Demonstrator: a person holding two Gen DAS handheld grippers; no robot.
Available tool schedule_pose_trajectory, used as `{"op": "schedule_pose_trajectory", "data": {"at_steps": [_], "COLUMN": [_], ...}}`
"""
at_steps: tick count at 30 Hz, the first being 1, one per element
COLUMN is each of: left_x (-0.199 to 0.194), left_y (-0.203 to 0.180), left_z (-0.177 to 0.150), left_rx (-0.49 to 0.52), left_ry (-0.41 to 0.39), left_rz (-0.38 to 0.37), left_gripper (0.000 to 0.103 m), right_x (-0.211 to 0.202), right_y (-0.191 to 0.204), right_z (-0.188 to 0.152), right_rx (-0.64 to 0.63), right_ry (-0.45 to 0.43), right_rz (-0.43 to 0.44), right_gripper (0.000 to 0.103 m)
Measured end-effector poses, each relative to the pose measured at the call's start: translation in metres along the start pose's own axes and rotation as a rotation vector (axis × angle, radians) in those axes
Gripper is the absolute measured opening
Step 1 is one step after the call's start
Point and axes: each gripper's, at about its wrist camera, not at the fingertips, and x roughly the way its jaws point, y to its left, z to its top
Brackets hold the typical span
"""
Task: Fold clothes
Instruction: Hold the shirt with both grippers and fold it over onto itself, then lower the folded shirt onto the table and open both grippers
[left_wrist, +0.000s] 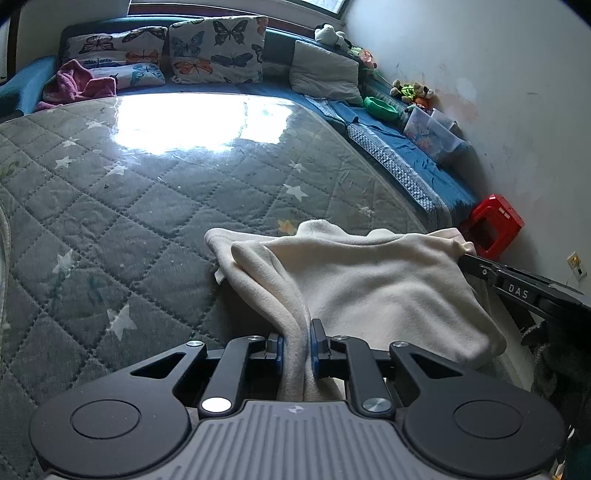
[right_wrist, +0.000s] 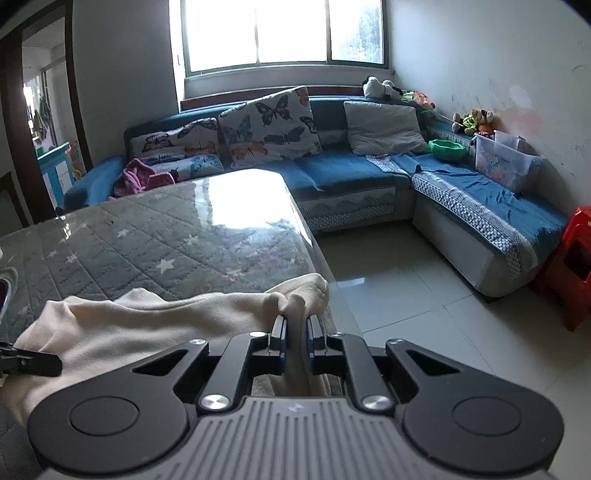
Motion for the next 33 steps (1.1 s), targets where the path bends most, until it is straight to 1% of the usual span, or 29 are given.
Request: {"op": "schedule_pose_trajectory", "data": {"at_steps": [9,12,13,15,16,18,20,23,29,33], "left_x": [-0.004,-0.004,-0.005,-0.006,-0.007,-0.010,-0.013,-0.018,-0.026,-0.025], "left_y": [0.002,0.004,0.005,0.005,0.005,0.006,0.007,0.011,0.015,0.014], "left_z": [-0.007,-0.007,-0.008,-0.009,-0.009,-0.009,-0.009,-0.005,0.002,0.009], "left_rx": [0.046,0.037,0.036,0.036,0.039,0.041,0.044,0.033,0.024,0.026], "left_ry": [0.021,0.026,0.025,0.023,0.020,0.013,0.006,-0.012,-0.056,-0.064], "left_rz": [-0.028,-0.030,-0.029,-0.016,-0.014,-0.006,0.001,0.019,0.059,0.064], "left_gripper": [0.015,0.016,0.019,0.022,0.024,0.029,0.033,0.037,0.037,0.035], "right_x": [0.002,0.001,-0.001,-0.002,-0.003,-0.007,-0.010,-0.014,-0.009,0.004], "right_y": [-0.004,-0.005,-0.005,-0.005,-0.005,-0.003,-0.001,0.004,0.021,0.036], "right_z": [-0.015,-0.020,-0.022,-0.022,-0.022,-0.020,-0.018,-0.012,-0.006,-0.003], "right_rx": [0.001,0.007,0.006,0.005,0.004,-0.004,-0.013,-0.023,-0.028,-0.044], "right_ry": [0.039,0.047,0.048,0.050,0.050,0.038,0.025,0.006,-0.001,0.008], "right_rz": [-0.009,-0.007,-0.009,-0.014,-0.018,-0.023,-0.026,-0.013,0.056,0.085], "right_gripper": [0.010,0.011,0.011,0.012,0.015,0.017,0.017,0.018,0.018,0.018]}}
